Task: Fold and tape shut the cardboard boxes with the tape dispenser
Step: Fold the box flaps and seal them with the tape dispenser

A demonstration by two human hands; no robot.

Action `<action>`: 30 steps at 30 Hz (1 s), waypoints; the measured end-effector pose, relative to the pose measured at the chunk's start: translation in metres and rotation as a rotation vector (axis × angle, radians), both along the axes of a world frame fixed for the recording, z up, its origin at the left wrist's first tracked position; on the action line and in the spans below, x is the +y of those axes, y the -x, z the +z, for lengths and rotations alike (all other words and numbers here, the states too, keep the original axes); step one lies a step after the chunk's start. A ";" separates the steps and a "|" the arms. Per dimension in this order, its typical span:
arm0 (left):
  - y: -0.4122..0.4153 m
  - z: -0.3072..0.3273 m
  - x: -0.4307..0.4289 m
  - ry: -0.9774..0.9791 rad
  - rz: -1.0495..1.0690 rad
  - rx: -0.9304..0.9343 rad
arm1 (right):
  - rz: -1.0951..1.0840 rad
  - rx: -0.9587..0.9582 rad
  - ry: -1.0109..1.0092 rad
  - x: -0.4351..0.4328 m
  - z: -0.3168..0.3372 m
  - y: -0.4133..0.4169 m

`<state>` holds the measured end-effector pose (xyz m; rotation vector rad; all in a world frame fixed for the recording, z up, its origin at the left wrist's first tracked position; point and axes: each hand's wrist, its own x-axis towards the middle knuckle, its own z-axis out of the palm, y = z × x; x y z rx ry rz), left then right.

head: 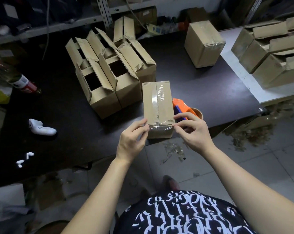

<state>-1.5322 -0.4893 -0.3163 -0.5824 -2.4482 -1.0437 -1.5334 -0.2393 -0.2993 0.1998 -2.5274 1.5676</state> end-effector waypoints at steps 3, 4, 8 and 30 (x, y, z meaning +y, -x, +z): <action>-0.006 -0.001 0.000 -0.078 0.010 -0.047 | -0.076 -0.039 0.062 -0.007 0.001 0.003; -0.007 0.001 0.000 -0.106 0.011 -0.066 | -0.093 -0.059 0.088 -0.009 0.001 0.004; -0.002 0.002 0.003 -0.050 0.052 -0.016 | -0.043 -0.103 0.102 -0.007 0.002 0.007; 0.006 0.020 0.025 0.434 -0.072 0.031 | 0.213 0.142 -0.464 0.008 0.006 0.012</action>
